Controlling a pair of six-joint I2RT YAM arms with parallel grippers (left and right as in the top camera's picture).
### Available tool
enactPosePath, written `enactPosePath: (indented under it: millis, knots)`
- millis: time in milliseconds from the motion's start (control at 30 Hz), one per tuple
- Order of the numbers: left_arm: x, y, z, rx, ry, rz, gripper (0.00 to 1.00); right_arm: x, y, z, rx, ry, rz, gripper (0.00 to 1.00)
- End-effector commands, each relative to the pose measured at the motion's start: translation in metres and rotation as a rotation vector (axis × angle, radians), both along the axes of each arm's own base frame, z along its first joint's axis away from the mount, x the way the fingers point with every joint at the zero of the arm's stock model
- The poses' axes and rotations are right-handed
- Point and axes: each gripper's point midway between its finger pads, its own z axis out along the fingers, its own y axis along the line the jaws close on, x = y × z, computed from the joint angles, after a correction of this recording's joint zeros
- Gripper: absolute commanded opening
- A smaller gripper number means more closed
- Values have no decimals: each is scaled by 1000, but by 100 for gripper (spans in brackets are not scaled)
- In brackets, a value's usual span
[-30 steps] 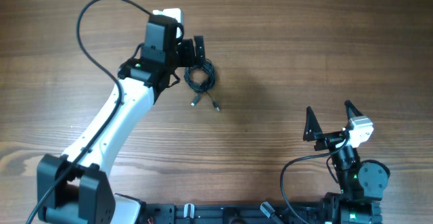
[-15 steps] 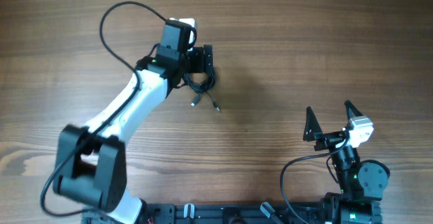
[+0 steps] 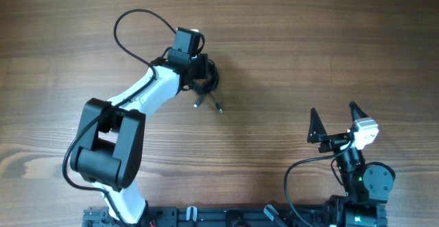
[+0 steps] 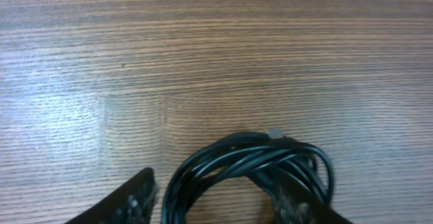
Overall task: Untangle cables
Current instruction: 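Move the left gripper forward over the coiled black cable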
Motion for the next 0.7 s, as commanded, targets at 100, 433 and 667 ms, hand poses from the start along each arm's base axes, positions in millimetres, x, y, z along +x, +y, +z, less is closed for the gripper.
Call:
enactPosePath:
  millis: [100,433,667]
  knots:
    - [1,4,-7,35,18,12,42,0,-1,2,-7,-12,-7,100]
    - [0,32,-12,46,54,69,37,0,-1,2,-7,-12,-7,100]
    - [-4,25,-13,41,67,49,40,0,-1,2,-7,-12,-7,100]
